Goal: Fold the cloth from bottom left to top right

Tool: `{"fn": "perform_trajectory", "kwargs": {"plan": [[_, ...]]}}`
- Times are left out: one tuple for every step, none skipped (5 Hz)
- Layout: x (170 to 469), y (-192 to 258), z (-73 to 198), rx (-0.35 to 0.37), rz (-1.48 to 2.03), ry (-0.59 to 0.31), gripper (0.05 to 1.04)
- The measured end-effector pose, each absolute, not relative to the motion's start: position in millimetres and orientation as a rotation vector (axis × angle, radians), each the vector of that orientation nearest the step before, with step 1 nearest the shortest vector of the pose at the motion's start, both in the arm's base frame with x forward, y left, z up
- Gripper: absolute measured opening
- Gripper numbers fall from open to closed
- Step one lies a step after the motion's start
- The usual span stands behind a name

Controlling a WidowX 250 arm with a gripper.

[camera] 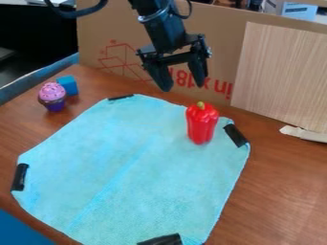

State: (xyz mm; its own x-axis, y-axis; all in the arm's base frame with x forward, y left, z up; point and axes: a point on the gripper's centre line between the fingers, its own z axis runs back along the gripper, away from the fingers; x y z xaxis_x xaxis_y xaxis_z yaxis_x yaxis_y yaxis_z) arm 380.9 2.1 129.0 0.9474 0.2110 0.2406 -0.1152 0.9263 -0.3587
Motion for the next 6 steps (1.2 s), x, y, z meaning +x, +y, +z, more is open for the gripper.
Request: {"fn": "perform_trajectory", "kwargs": {"plan": [[378.9,2.0,117.2,-0.352,0.176,-0.248,1.0],[358.9,13.3,109.1,-0.351,0.185,-0.243,1.0],[341.2,38.1,112.8,-0.354,0.228,-0.275,1.0],[311.1,52.8,113.0,-0.307,0.23,-0.293,1.0],[277.1,73.7,107.2,-0.064,0.304,-0.278,1.0],[255.0,89.2,103.3,0.043,0.314,-0.222,1.0]]}}
